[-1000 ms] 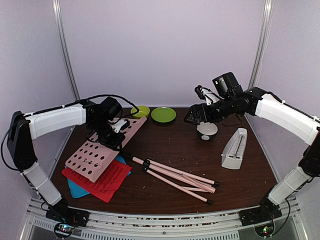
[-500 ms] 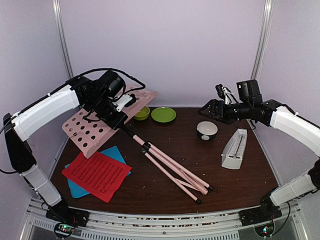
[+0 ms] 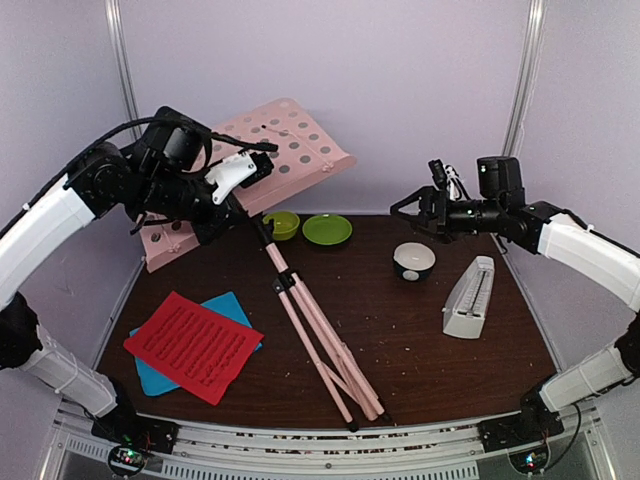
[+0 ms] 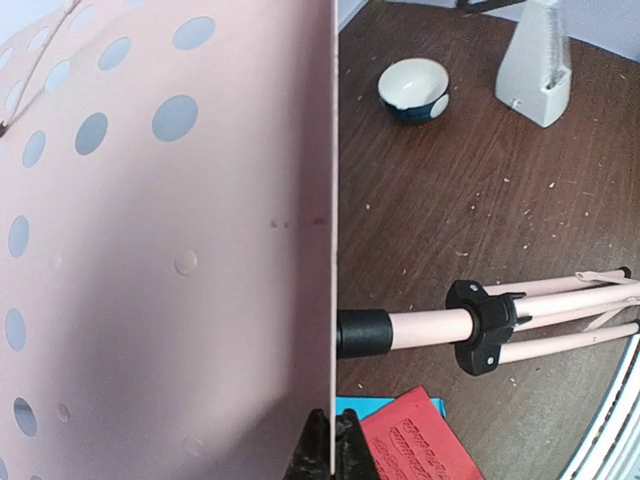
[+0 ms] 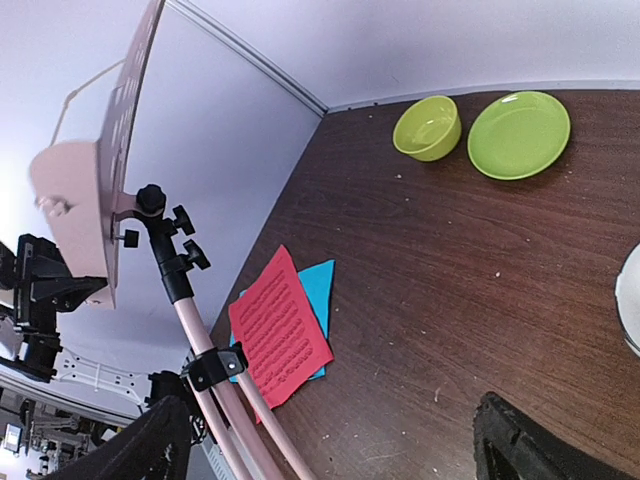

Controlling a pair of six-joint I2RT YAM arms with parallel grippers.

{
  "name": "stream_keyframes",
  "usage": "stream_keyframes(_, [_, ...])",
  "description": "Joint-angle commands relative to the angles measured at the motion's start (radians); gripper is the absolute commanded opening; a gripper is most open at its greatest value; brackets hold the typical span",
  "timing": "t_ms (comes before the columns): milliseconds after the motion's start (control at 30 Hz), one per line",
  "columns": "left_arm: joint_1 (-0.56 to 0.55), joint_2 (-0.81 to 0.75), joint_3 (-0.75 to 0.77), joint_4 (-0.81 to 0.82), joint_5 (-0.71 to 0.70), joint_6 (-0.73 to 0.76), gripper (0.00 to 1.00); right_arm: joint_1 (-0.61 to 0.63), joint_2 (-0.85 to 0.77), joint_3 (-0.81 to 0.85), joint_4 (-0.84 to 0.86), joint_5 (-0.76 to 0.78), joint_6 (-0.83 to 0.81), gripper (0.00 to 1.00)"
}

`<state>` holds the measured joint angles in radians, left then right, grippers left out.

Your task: Set up the instrument practice props

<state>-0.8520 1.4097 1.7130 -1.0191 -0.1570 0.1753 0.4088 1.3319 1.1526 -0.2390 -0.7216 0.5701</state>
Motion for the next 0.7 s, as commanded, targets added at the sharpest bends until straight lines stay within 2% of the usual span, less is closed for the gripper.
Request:
stream_keyframes(0, [-0.071, -0.086, 0.106, 0.372, 0.033, 0.174, 0.00, 0.009, 0.004, -0.017, 0.132, -0.076, 0.065, 0.98])
stream_keyframes(133, [-0.116, -0.086, 0.138, 0.419, 0.052, 0.215, 0.00, 0.032, 0.019, -0.055, 0.273, -0.146, 0.150, 0.98])
stream_keyframes(333, [-0.162, -0.084, 0.164, 0.471, 0.117, 0.244, 0.00, 0.092, 0.085, -0.126, 0.582, -0.234, 0.320, 0.98])
stream_keyframes(500, [-0.192, -0.078, 0.175, 0.489, 0.152, 0.262, 0.00, 0.117, 0.172, -0.187, 1.004, -0.280, 0.563, 0.97])
stream_keyframes(667, [-0.213, -0.063, 0.199, 0.499, 0.169, 0.276, 0.00, 0.159, 0.314, -0.142, 1.415, -0.311, 0.854, 0.96])
